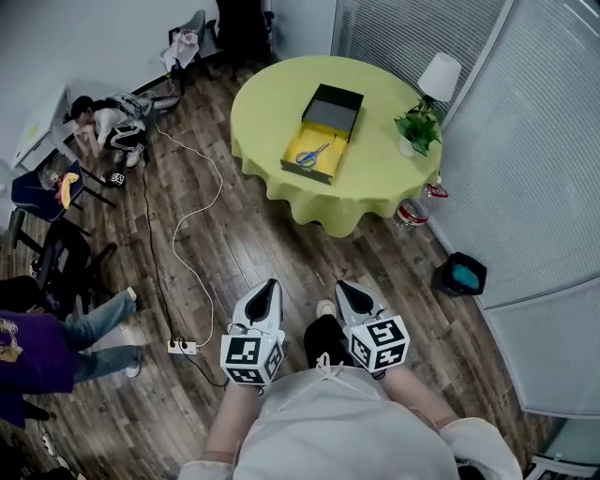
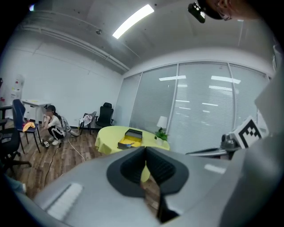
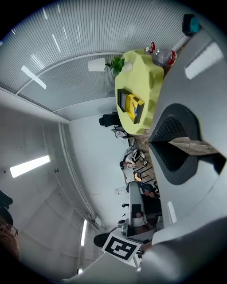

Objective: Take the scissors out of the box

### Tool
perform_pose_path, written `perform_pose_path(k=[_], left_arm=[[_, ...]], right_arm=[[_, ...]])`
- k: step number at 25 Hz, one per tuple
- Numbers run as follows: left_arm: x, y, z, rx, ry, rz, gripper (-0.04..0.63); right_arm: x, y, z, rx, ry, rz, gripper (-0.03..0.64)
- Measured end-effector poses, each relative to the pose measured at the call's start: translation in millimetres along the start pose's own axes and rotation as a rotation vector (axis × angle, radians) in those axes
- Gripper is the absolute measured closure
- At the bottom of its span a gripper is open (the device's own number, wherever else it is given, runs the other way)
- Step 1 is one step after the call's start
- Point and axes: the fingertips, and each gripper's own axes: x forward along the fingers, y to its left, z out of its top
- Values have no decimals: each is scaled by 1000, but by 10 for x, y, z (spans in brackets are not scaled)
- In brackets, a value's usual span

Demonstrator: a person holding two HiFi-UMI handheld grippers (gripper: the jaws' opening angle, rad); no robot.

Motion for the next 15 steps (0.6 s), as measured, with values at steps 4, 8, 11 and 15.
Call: perform_pose_path(k=[4, 8, 11, 15], left_arm=[[753, 31, 275, 49, 3, 14, 589], [1554, 67, 597, 33, -27, 11, 589], [2073, 50, 806, 40, -81, -11, 589], [2658, 84, 839, 91, -43, 25, 589]], right_arm=[[543, -561, 429, -3, -15, 31, 617], [1053, -1138, 864, -17, -18, 58, 617], [1394, -1506, 1129, -25, -14, 82, 617], [1772, -1932, 1309, -14, 10, 97, 617]])
